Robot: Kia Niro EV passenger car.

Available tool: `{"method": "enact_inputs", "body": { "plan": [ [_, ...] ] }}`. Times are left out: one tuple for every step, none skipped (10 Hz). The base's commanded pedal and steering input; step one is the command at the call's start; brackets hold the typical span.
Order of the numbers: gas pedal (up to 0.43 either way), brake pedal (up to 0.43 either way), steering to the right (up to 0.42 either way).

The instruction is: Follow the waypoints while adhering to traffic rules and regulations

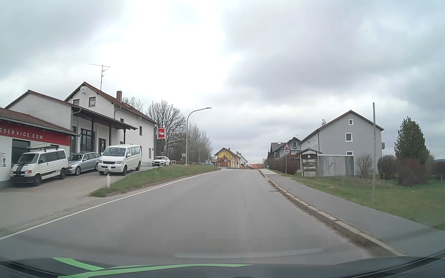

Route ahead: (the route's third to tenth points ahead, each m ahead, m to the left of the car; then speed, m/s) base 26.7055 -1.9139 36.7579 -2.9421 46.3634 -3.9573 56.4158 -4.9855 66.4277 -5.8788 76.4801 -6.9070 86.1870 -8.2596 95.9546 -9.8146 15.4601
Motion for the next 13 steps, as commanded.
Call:
{"method": "enact_inputs", "body": {
  "plan": [
    [0.177, 0.0, 0.021],
    [0.189, 0.0, 0.018],
    [0.189, 0.0, 0.018],
    [0.189, 0.0, 0.018],
    [0.189, 0.0, 0.018],
    [0.189, 0.0, 0.018],
    [0.189, 0.0, 0.017],
    [0.189, 0.0, 0.017],
    [0.189, 0.0, 0.016],
    [0.189, 0.0, 0.015],
    [0.189, 0.0, 0.015],
    [0.189, 0.0, 0.015],
    [0.189, 0.0, 0.014]
  ]
}}
